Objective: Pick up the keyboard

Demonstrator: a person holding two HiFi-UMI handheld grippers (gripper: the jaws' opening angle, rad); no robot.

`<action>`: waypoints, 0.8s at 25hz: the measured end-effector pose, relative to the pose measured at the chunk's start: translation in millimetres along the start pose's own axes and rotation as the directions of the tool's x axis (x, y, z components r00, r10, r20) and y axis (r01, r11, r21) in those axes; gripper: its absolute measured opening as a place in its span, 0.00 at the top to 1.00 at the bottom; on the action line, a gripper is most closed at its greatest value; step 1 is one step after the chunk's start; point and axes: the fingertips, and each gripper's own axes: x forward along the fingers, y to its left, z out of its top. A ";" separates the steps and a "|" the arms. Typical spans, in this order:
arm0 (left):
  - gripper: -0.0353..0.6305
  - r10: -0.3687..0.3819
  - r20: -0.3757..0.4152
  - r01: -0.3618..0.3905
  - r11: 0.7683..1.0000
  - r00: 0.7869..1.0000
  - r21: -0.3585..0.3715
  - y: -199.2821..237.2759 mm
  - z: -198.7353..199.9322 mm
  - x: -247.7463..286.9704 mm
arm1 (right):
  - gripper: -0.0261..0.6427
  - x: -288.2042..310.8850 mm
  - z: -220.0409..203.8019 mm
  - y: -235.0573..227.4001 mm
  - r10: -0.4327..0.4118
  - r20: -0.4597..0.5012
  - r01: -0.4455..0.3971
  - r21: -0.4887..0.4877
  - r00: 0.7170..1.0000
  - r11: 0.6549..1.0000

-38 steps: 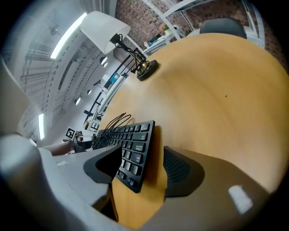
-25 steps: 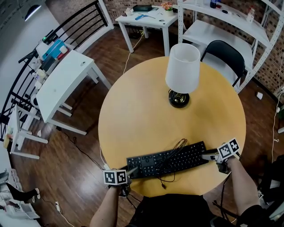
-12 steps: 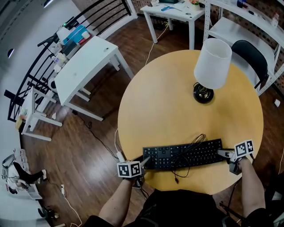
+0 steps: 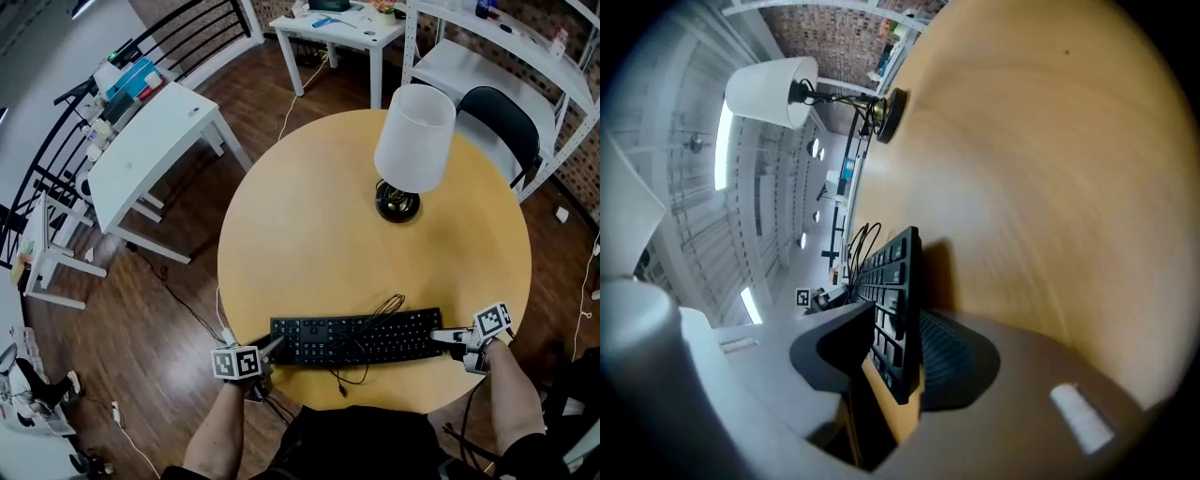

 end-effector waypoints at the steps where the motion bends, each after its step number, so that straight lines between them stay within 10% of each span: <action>1: 0.69 -0.004 -0.004 0.004 1.000 1.000 0.000 0.2 0.1 -0.2 | 0.77 -0.3 -0.1 0.2 0.012 0.013 -0.012 0.019 1.000 1.000; 15: 0.68 -0.024 0.008 0.024 1.000 1.000 0.000 1.2 5.3 -2.2 | 0.85 -14.9 -6.2 20.0 0.240 -0.041 -0.236 0.081 0.970 0.968; 20: 0.67 -0.056 -0.003 0.056 0.998 0.998 0.009 -12.1 3.3 4.5 | 0.83 23.3 -13.0 39.5 0.154 -0.212 -0.201 -0.219 0.965 0.955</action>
